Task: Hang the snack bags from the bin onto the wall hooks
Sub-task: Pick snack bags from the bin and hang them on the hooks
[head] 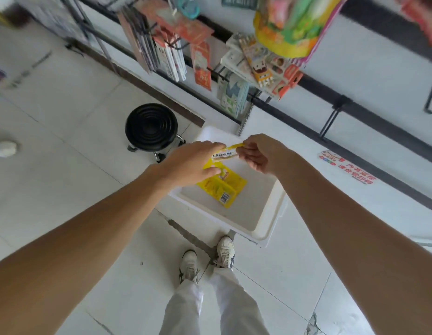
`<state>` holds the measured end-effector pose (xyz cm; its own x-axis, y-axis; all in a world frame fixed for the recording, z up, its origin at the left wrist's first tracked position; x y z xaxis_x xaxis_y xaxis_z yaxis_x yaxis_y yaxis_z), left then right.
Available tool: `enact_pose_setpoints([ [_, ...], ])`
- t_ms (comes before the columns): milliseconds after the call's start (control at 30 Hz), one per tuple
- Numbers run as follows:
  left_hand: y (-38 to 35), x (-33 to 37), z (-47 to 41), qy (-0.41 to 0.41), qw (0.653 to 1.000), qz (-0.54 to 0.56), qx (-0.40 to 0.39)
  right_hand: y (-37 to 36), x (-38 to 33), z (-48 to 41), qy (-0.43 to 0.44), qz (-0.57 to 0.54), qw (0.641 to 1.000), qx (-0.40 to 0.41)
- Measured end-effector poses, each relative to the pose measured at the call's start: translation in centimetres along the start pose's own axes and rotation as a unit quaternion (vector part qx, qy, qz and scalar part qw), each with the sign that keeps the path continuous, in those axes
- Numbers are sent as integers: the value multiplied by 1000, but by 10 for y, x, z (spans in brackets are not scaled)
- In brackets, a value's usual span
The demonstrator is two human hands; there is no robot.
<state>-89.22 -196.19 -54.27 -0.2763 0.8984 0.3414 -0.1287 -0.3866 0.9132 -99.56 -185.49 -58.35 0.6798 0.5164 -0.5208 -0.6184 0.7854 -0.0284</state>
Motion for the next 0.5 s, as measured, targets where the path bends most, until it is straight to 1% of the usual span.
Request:
enact_pose_setpoints([
  [133, 68, 12, -11, -11, 994, -77, 71, -14, -36, 36, 23, 20, 999, -29],
  [267, 123, 18, -7, -14, 988, -98, 119, -18, -69, 75, 57, 76, 994, -54],
  [300, 135, 21, -6, -20, 986, -106, 129, -16, -77, 84, 70, 100, 991, -47],
  [367, 156, 28, -4, -36, 982, -131, 135, -8, -97, 104, 109, 181, 977, -6],
  [433, 173, 35, 0, -48, 979, -154, 127, -4, -119, 122, 156, 252, 955, 30],
  [500, 192, 43, 6, -63, 978, -155, 127, -5, -141, 142, 211, 295, 931, 46],
])
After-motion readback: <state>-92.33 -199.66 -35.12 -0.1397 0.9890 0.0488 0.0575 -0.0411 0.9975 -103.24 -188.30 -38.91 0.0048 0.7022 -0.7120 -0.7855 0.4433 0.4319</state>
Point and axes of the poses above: each hand's wrist, its own z-axis away from the middle knuckle, its own y-axis out of the back of the hand, x = y × z, the point moved 10 cm from there along -z, towards the middle knuckle, and after that the axes turned 3 degrees about -z, right-handed, at the moved point
